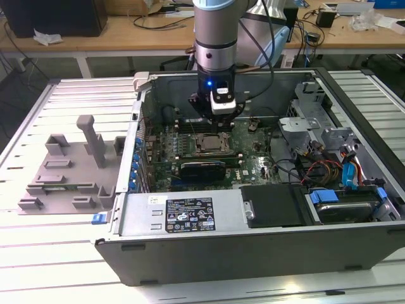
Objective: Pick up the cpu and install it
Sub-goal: 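Close the cpu cover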
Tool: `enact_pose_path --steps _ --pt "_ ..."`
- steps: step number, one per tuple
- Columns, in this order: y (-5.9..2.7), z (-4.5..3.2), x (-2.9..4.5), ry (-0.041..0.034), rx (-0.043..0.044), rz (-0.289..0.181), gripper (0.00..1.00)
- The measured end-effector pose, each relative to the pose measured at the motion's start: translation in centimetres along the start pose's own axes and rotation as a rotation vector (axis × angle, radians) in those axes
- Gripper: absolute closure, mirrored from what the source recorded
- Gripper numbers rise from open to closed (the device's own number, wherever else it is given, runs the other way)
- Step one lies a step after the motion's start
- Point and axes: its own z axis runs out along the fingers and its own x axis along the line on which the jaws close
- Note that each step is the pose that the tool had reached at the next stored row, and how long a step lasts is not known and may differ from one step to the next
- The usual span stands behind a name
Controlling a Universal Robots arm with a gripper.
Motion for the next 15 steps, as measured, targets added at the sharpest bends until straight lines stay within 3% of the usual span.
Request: enact_pose_path --steps 6,11,15 --pt "-0.02 0.14 0.0 0.0053 -0.0049 -0.168 0.89" --pt "-1.03 0.23 0.33 0.0063 -0.0062 -0.2 0.89" --pt "-1.34 0.42 0.29 0.009 -0.009 -0.283 0.89"
